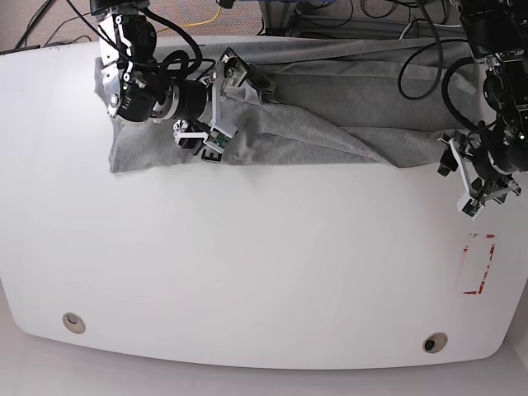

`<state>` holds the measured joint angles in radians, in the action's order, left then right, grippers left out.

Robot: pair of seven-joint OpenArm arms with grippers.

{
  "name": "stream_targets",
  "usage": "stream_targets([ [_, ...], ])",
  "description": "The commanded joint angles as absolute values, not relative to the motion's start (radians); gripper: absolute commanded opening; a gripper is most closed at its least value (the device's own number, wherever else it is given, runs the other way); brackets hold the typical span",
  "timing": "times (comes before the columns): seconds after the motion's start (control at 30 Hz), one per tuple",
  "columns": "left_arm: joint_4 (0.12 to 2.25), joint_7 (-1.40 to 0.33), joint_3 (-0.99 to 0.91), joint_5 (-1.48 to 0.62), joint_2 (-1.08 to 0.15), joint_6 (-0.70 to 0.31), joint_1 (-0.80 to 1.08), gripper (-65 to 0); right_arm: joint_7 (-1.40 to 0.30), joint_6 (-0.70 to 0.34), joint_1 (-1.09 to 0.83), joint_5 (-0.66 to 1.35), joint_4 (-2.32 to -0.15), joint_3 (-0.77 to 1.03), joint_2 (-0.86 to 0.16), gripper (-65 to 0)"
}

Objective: Layout the t-shirt on the table in an organized manner, then fold the t-shirt properly
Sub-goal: 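Push the gathered shirt fabric with the right gripper toward the shirt's end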

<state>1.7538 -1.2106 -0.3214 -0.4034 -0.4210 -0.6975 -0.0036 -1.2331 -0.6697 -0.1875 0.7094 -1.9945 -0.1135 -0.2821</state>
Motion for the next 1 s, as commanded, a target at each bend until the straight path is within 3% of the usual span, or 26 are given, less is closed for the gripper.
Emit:
stream_targets([
  [0.0, 1.771, -1.198, -0.329, -0.406, -0.438, -0.698, -0.022, -24.7, -1.211, -0.667, -0.182, 0.727, -2.005, -0.116, -0.294, 0.0],
  [0.8, 1.770, -1.198, -0.331, -0.403, -0.438, -0.698, -0.022, -24.7, -1.213, -0.664, -0.220, 0.725, -1.977, -0.188, -0.363, 0.0],
  [0.97, 1.770, -1.198, -0.331, -0.404, -0.438, -0.698, -0.022, -24.7, -1.213, -0.664, -0.216, 0.725, -1.977, -0.188, -0.361, -14.0],
])
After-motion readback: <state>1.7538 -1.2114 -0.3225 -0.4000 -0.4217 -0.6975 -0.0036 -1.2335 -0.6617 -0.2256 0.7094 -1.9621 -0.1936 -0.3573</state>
